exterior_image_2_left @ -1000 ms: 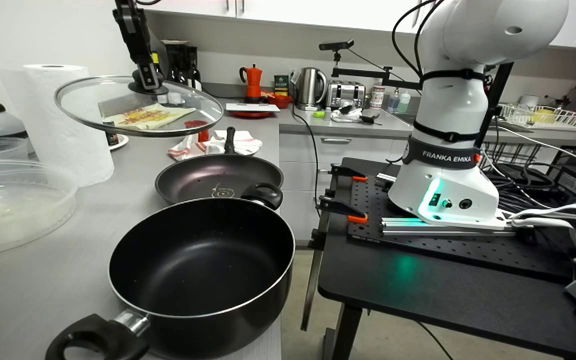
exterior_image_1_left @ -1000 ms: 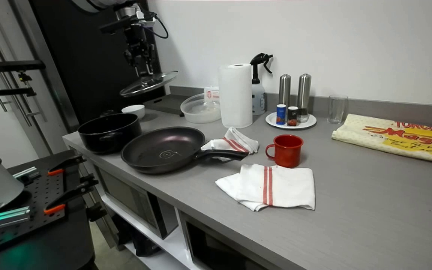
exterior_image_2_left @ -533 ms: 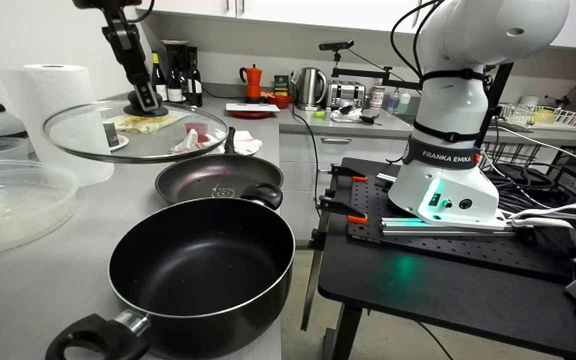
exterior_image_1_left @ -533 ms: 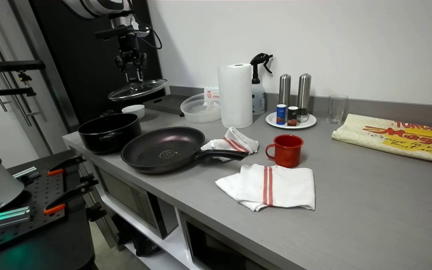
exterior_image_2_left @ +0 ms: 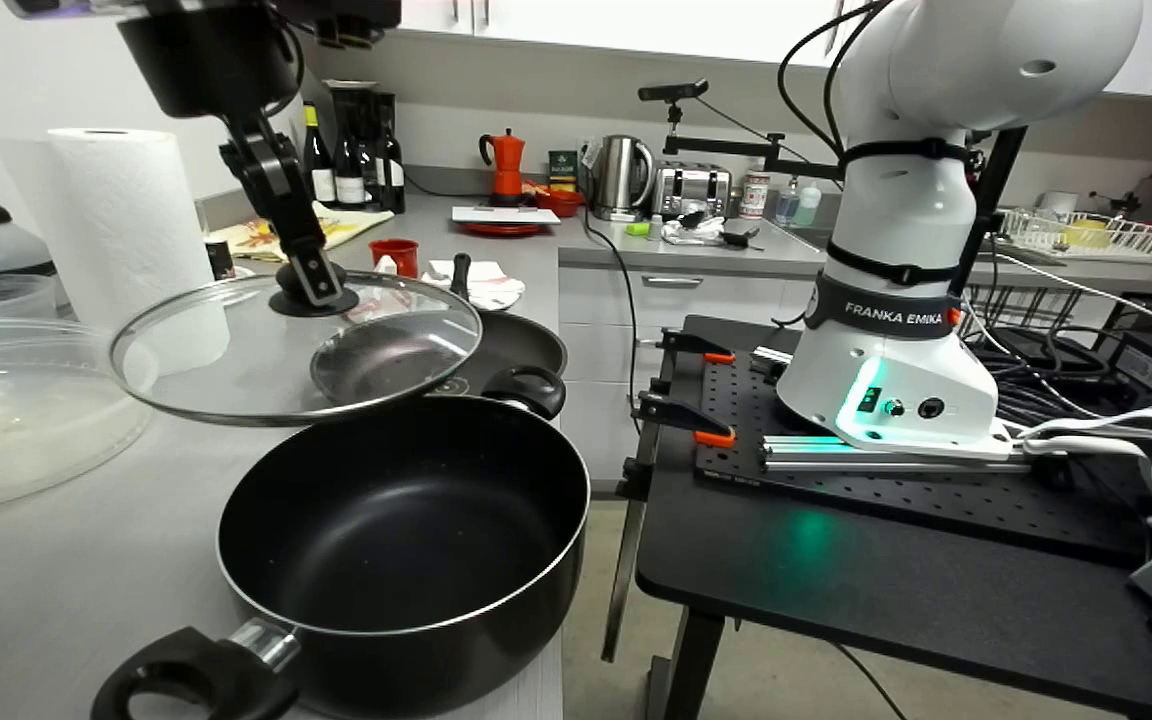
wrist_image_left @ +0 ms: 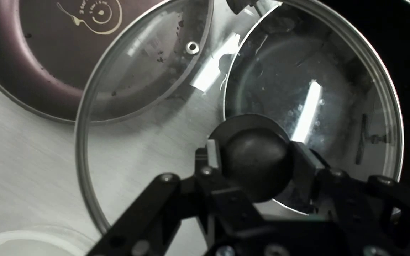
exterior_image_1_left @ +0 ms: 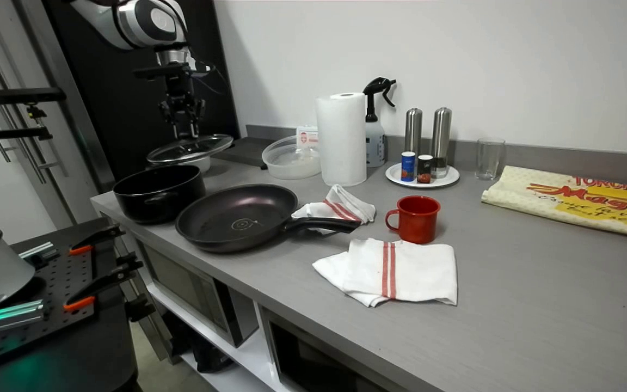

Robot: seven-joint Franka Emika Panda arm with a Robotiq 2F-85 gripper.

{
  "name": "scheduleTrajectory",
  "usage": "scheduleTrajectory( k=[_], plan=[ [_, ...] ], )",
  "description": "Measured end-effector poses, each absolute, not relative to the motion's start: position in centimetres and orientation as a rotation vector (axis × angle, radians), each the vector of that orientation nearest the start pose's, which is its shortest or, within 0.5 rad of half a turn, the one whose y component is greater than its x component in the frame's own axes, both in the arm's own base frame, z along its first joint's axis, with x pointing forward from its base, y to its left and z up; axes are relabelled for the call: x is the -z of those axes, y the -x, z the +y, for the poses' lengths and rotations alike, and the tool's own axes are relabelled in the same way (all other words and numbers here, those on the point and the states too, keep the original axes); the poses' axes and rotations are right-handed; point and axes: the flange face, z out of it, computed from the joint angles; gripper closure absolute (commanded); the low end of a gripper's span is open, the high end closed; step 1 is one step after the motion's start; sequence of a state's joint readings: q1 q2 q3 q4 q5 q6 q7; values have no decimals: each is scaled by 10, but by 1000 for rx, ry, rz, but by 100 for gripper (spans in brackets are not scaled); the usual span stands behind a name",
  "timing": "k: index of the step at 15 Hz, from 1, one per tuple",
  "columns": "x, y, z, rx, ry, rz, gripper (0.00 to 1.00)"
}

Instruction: Cover the pot with the clear lid

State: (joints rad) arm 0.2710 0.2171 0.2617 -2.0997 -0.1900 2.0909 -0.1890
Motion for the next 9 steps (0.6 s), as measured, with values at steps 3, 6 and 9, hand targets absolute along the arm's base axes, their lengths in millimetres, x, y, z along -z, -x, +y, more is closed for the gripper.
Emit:
scheduleTrajectory(
  k=[3,6,9],
  plan=[
    [-277,-463,275,-318,2963,-1344,75],
    [-255,-447,287,-289,2955,-1345,75],
    [-243,-436,303,-253,2961,-1320,75]
  ],
)
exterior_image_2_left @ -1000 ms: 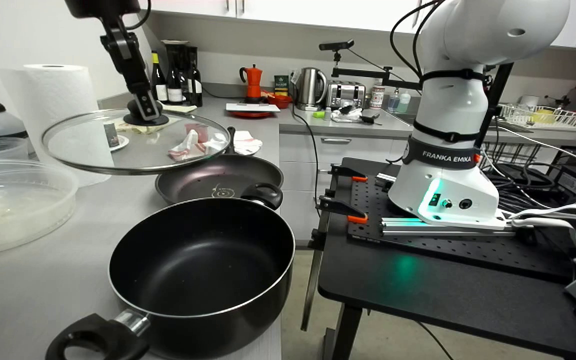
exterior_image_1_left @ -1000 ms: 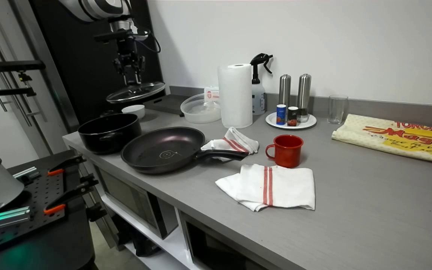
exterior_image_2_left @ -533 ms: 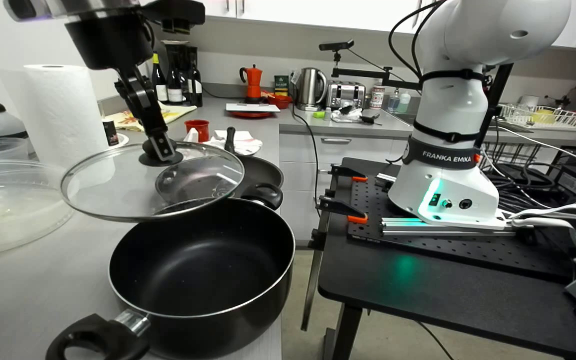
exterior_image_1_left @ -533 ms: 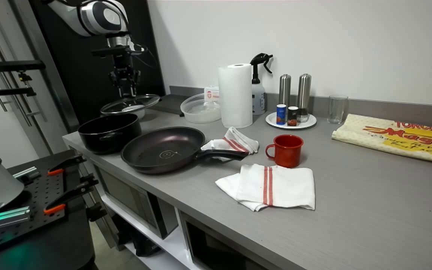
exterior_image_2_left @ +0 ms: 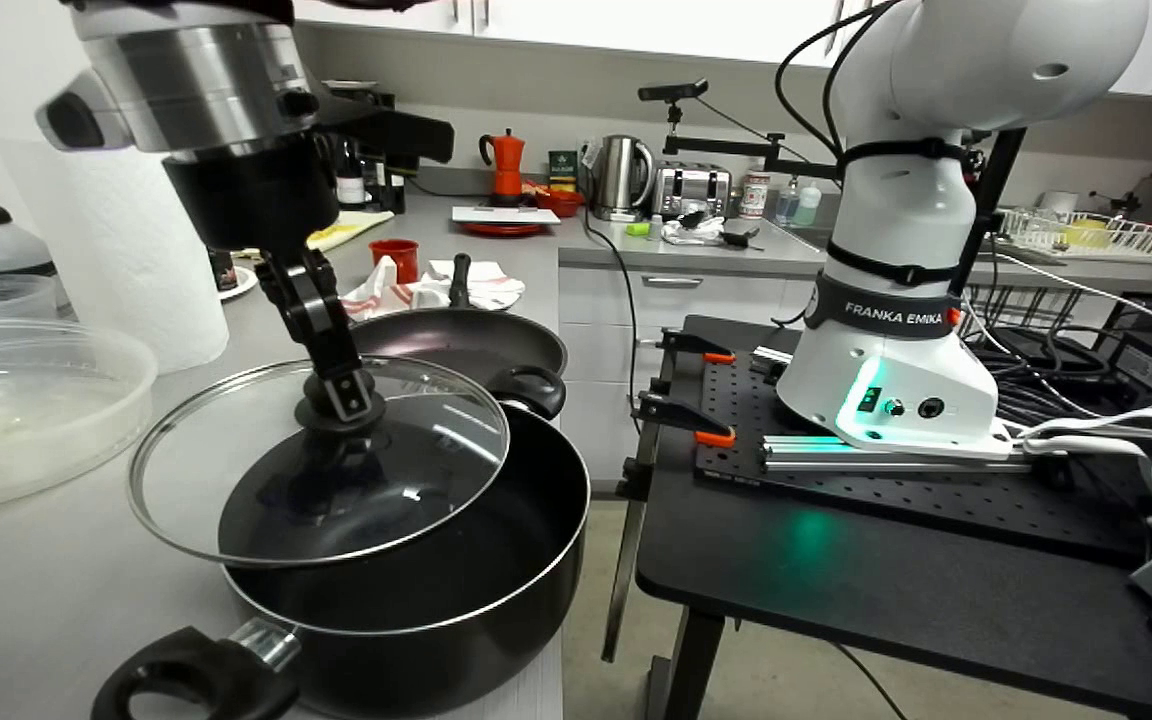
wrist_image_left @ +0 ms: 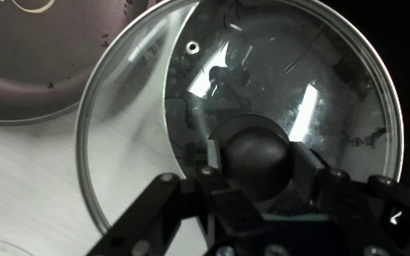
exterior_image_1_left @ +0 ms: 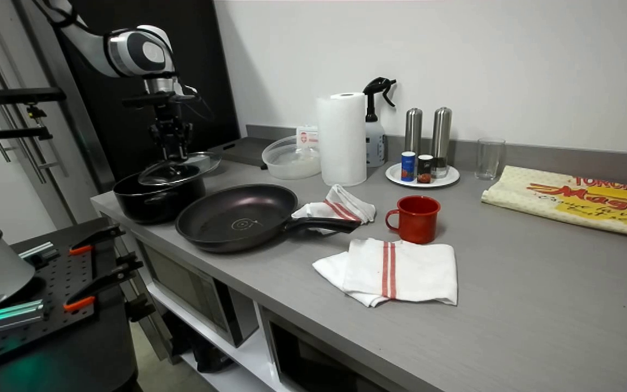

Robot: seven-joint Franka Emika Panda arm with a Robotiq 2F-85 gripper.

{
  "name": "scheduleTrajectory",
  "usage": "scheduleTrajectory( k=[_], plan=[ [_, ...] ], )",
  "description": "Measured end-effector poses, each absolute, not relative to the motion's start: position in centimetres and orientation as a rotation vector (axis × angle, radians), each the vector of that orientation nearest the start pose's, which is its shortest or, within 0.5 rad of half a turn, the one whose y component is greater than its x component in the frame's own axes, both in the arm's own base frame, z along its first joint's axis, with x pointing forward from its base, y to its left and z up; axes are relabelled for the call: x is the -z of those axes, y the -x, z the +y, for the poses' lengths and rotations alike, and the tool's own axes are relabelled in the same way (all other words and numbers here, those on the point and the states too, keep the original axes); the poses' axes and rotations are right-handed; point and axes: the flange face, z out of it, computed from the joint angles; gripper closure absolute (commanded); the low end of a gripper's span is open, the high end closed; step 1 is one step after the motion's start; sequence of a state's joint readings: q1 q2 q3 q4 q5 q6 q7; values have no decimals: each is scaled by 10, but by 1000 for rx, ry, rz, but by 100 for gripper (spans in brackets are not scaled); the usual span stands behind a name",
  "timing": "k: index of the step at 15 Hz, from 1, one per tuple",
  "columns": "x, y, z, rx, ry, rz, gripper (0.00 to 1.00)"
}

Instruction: Cover the pot with the clear lid

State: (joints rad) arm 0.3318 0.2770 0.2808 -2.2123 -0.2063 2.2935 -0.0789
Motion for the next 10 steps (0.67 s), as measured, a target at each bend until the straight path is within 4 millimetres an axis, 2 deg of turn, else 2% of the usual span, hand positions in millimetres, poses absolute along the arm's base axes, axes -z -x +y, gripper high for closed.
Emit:
scheduleTrajectory(
  k=[5,10],
  plan=[
    [-239,-423,325,-227,2992,-1258,75],
    [-239,-415,333,-219,3028,-1191,75]
  ],
)
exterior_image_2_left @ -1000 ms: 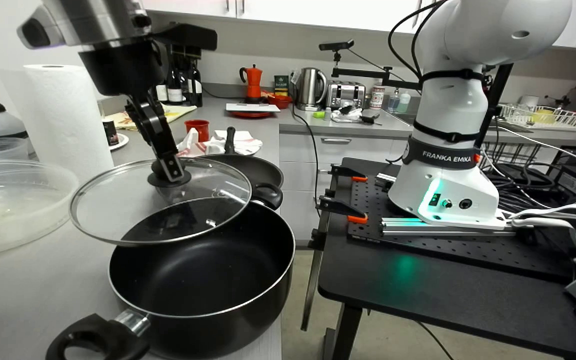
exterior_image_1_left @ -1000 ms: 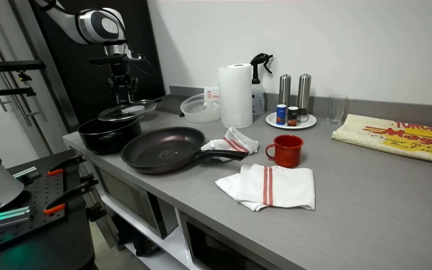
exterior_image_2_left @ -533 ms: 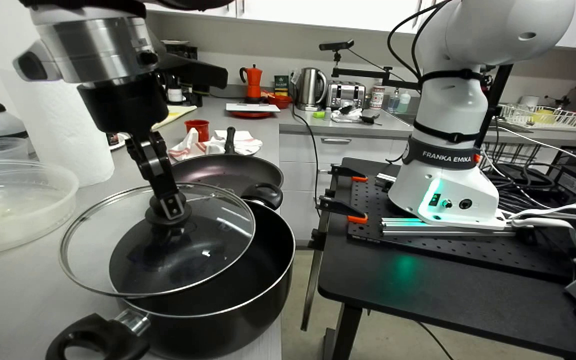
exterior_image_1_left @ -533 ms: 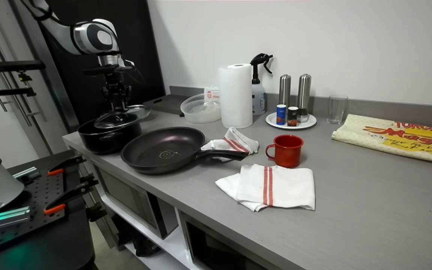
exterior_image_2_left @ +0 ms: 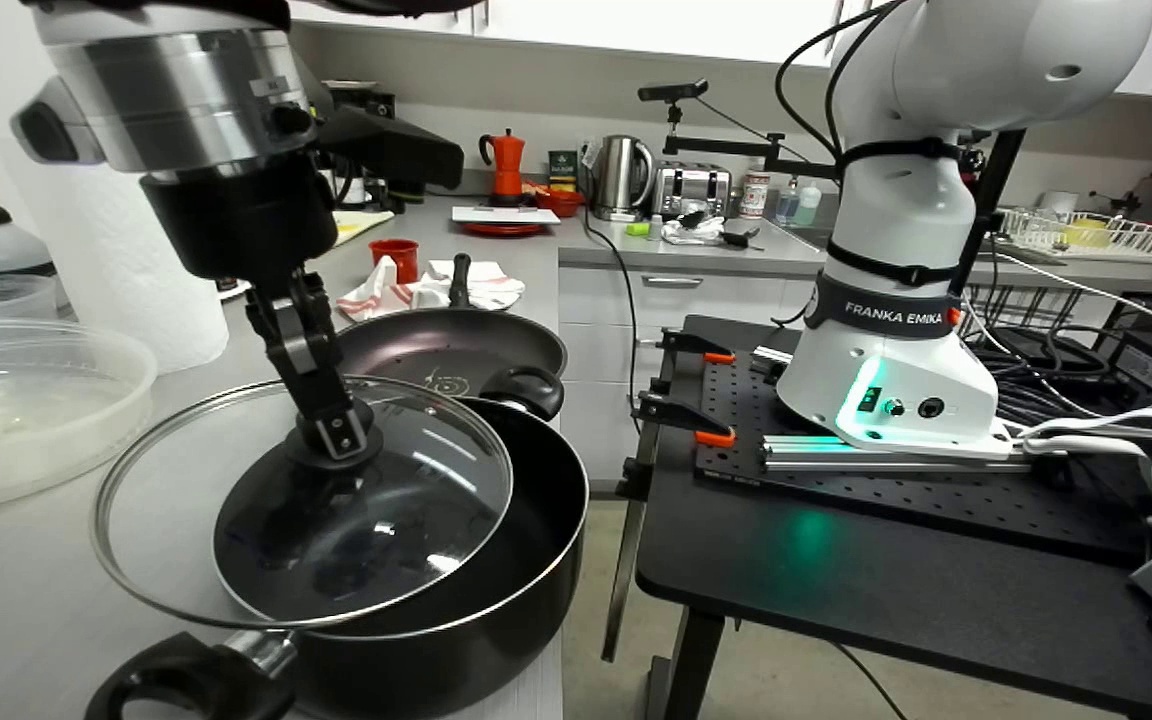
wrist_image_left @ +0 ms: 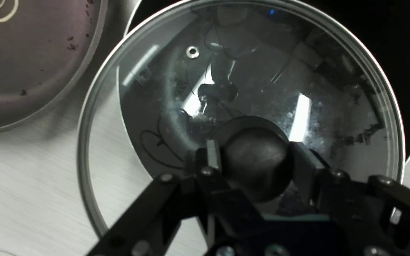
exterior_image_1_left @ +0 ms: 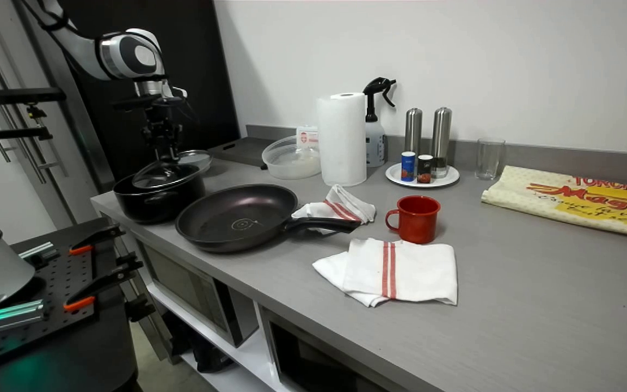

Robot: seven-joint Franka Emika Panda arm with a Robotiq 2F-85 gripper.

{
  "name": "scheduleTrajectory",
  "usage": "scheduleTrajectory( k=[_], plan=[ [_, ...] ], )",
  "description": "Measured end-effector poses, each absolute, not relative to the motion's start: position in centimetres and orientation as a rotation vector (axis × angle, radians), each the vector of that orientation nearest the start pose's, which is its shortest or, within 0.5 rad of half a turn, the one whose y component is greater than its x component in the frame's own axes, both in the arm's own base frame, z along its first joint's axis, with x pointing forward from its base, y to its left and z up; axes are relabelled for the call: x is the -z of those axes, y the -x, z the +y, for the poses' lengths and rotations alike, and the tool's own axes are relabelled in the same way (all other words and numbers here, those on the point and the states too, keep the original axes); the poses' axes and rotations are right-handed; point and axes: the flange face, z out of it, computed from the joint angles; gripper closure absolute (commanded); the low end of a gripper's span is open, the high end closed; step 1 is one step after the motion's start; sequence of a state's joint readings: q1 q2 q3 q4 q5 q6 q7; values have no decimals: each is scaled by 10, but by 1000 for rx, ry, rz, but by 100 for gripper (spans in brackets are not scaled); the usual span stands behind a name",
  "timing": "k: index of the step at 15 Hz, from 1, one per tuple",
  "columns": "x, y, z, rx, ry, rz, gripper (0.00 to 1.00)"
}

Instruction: Cover the pot with the clear lid

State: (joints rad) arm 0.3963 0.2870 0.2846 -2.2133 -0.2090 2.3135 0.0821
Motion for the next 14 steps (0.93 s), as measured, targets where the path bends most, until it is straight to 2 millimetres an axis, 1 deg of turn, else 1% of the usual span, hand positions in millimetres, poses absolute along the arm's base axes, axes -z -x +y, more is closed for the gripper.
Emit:
scheduleTrajectory(
  k=[8,14],
  plan=[
    [-241,-407,336,-208,3088,-1066,75],
    [-244,-395,335,-199,3132,-988,75]
  ],
)
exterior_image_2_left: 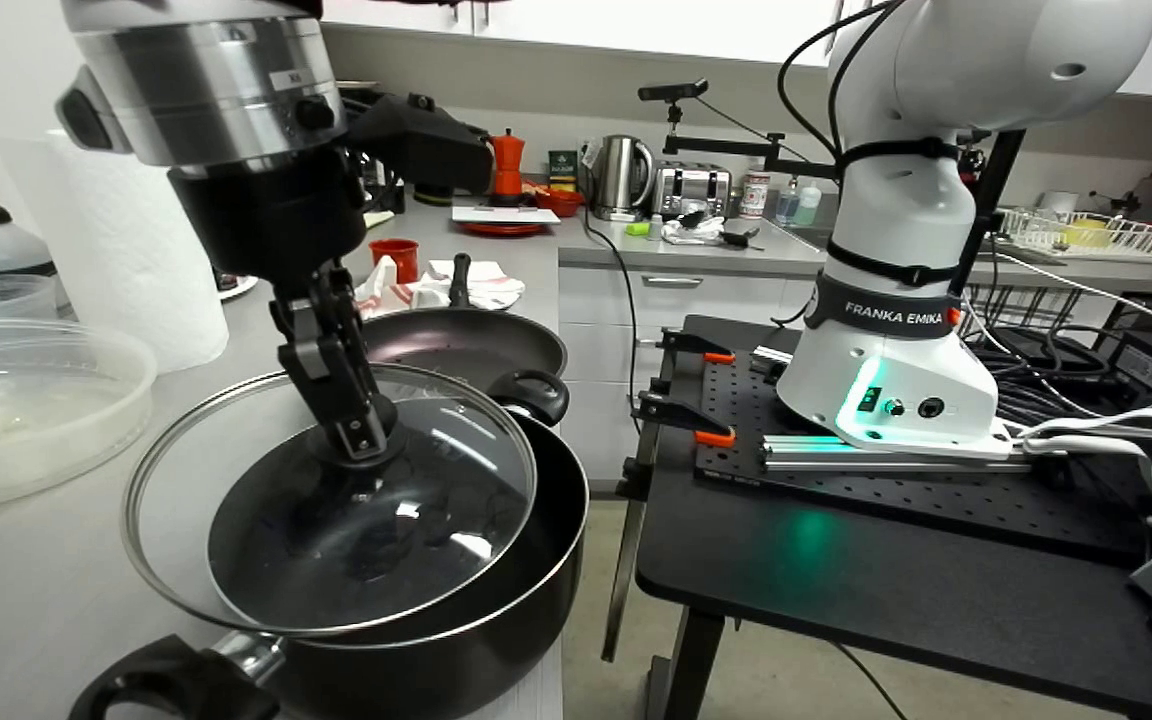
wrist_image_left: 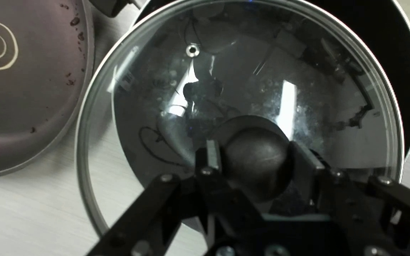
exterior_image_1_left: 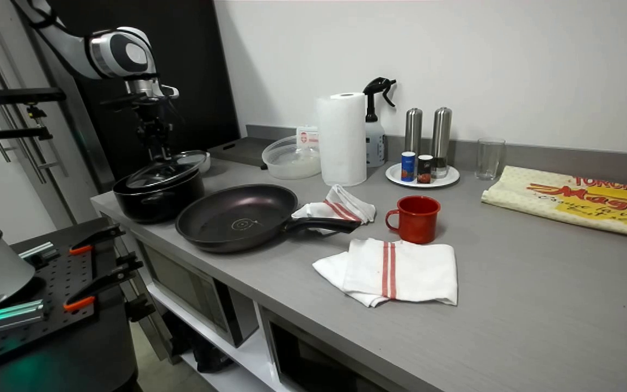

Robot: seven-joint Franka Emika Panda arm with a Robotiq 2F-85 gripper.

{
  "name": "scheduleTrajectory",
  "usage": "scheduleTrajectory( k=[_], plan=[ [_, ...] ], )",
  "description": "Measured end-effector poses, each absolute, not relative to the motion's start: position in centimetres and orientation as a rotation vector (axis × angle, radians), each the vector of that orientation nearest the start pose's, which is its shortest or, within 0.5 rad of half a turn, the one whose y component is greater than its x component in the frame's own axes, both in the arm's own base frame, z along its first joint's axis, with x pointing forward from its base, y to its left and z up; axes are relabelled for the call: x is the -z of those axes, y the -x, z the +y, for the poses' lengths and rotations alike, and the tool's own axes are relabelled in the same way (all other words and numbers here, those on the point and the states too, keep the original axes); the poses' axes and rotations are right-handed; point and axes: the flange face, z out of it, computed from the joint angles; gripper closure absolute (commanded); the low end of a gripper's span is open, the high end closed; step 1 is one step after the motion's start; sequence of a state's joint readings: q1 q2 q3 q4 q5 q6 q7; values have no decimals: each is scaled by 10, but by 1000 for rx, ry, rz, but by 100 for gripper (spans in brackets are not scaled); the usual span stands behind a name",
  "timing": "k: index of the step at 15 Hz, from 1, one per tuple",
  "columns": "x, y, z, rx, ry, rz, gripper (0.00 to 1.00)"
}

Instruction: Cover the pot with the clear lid

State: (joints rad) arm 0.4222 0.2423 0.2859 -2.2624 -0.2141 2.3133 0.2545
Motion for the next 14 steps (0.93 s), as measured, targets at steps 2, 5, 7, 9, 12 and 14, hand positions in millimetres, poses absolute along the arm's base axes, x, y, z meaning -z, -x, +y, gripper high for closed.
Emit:
scheduleTrajectory(
  k=[2,5,7,9,12,14],
  plan=[
    [-243,-392,333,-203,3139,-978,75],
    [-244,-389,331,-205,3146,-963,75],
    [-245,-387,330,-207,3147,-955,75],
    [-246,-384,329,-213,3147,-945,75],
    [-246,-379,329,-234,3142,-920,75],
    [-246,-376,328,-254,3139,-902,75]
  ],
)
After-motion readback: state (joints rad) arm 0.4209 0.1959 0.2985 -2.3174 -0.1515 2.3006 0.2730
